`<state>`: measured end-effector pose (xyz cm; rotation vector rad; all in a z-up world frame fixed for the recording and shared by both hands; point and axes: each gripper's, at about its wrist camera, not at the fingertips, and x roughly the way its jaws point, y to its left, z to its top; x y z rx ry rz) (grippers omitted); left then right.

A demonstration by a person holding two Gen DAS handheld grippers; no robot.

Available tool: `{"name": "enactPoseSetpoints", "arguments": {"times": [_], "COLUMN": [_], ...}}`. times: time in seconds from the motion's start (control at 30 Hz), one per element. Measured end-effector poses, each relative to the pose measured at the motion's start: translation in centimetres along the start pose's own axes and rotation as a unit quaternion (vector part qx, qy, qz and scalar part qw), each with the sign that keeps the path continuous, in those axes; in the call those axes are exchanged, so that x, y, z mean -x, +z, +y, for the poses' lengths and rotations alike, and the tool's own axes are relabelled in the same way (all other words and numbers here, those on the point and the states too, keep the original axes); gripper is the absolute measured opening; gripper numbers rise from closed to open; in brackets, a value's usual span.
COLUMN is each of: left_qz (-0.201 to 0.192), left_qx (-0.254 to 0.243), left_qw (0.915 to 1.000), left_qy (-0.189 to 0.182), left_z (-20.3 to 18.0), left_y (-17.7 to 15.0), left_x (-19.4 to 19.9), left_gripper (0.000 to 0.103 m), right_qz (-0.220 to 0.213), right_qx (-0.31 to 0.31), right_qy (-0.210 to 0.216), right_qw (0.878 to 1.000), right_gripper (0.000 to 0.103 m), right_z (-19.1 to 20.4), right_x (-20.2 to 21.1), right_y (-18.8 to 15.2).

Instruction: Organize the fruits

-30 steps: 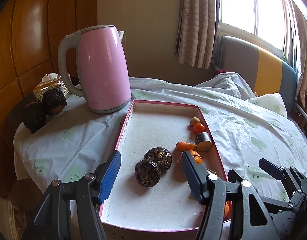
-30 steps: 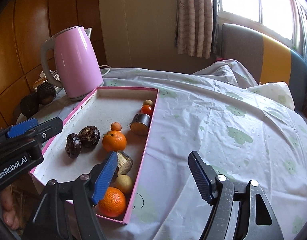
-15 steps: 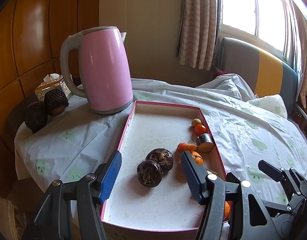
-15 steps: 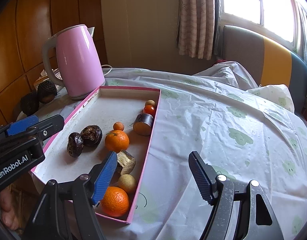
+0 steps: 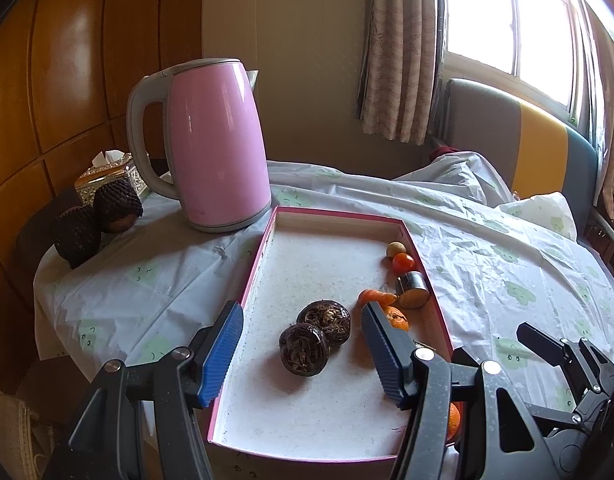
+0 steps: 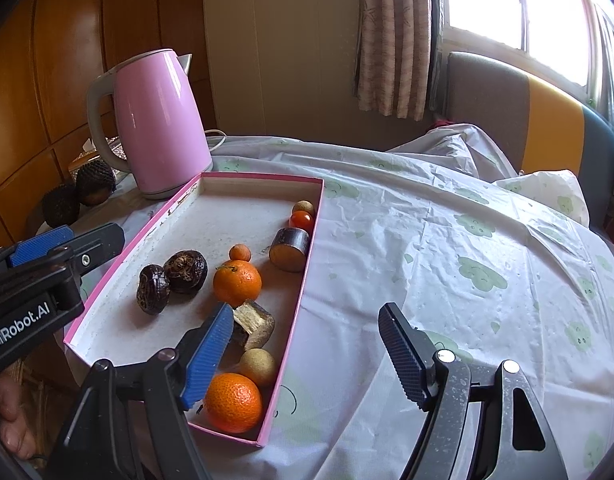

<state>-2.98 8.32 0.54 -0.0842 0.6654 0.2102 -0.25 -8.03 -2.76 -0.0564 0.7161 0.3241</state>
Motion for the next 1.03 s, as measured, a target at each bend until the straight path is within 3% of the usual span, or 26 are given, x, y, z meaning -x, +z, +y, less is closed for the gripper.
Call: {"name": "enactPoseSetpoints", "arguments": {"times": [0.77,0.87,1.03], "left_qz": [-0.007,-0.01,-0.015], "left_qx": [0.005,0.006,0.007], "left_qw": [1.0,0.9999,0.9999], "left_qy": [-0.003,-0.003,-0.004], "left_z": [0.26,0.34,0.34], "left_y": [0.18,0.2,0.29], "left_x": [0.3,0.31,0.3], "left_gripper": [0.062,0.053,0.053], "right_qz": [0.003,0.004,0.003], "right_qx": [0.01,0.01,0.01], "right_qy": [0.0,0.0,-0.001], "right_qw": [1.0,1.0,1.0], "right_gripper": [0.077,0.077,0.077], "right_z": [0.39,0.35,0.24], "right_x": [0.04,-0.02,-0.06], "right_y": [0.0,-0.07,-0.06]}}
